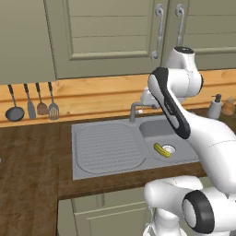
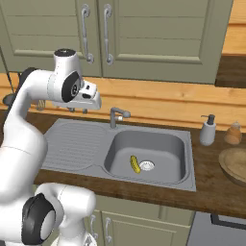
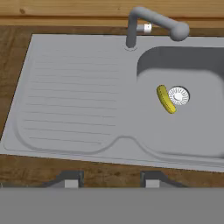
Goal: Pick the cucumber from the sink and place it in the bowl. Then pick the bowl and place it in the microwave. Then close the microwave door and press the start button.
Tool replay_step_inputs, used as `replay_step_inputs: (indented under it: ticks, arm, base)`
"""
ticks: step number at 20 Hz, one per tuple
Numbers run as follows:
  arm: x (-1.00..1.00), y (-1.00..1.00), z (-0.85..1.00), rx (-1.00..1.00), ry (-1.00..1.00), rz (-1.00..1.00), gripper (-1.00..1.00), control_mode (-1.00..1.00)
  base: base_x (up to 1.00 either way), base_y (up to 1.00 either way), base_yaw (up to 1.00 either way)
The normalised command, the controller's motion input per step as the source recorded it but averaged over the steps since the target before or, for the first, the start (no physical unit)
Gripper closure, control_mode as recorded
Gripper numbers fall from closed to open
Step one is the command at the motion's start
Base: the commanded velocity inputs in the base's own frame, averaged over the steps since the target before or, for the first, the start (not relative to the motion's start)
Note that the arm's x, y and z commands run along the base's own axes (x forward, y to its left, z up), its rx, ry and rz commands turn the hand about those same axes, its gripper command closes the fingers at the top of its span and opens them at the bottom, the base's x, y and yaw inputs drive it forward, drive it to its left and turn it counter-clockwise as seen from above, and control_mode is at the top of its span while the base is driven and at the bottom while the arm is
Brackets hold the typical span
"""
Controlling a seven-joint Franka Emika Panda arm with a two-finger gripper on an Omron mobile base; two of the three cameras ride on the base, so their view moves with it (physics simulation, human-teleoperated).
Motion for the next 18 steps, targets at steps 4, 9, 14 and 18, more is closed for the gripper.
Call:
replay_step_inputs:
  ticks: [4, 9, 14, 18]
  arm:
    - [-0.57, -0.08, -0.02, 0.01, -0.13, 0.00, -1.00, -1.00]
    - [-0.93, -0.22, -0.31, 0.00, -0.03, -0.01, -1.00, -1.00]
    - [-0.19, -0.61, -0.49, 0.02, 0.09, -0.05, -1.00, -1.00]
    - [0.11, -0.79, -0.72, 0.01, 0.14, 0.00, -1.00, -1.00]
  base:
    - [0.00, 0.00, 0.00]
    - [0.00, 0.00, 0.00]
    - [0.00, 0.00, 0.00]
    - [0.00, 0.00, 0.00]
